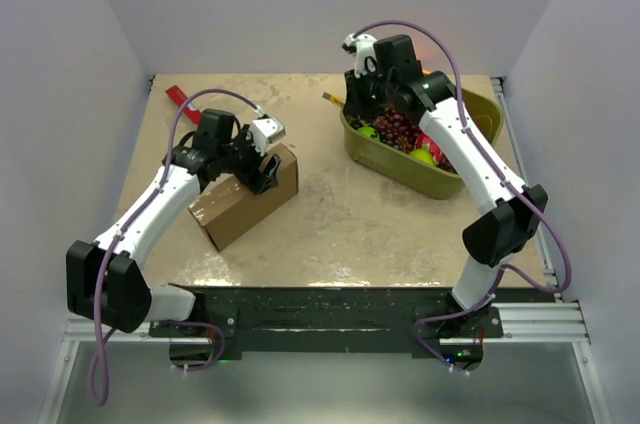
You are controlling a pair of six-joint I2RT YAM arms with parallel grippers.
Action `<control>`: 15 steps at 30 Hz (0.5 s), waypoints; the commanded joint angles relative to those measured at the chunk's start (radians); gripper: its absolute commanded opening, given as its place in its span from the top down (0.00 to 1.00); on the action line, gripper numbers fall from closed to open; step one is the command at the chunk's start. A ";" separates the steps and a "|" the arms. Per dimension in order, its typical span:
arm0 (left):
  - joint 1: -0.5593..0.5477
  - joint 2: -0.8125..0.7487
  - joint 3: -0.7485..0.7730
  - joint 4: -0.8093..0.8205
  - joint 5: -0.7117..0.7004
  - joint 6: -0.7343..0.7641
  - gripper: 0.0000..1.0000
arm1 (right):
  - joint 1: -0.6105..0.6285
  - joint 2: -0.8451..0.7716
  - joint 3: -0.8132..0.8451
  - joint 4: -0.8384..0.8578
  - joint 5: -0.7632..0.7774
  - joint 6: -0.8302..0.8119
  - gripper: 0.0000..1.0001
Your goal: Unpack the express box
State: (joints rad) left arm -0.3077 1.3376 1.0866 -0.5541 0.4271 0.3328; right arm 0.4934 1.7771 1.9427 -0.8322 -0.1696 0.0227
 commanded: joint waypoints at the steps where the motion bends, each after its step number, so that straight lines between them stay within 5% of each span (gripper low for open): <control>1: 0.004 -0.034 0.053 0.016 0.142 0.061 0.20 | 0.025 -0.053 0.032 0.134 -0.010 -0.009 1.00; 15: 0.005 0.055 0.125 -0.018 0.070 0.120 0.18 | -0.022 -0.059 -0.022 0.183 -0.105 0.032 1.00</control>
State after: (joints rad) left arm -0.3077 1.3624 1.1687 -0.5770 0.5125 0.4339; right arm 0.4854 1.7489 1.9217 -0.7006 -0.2180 0.0265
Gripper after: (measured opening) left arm 0.823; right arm 0.166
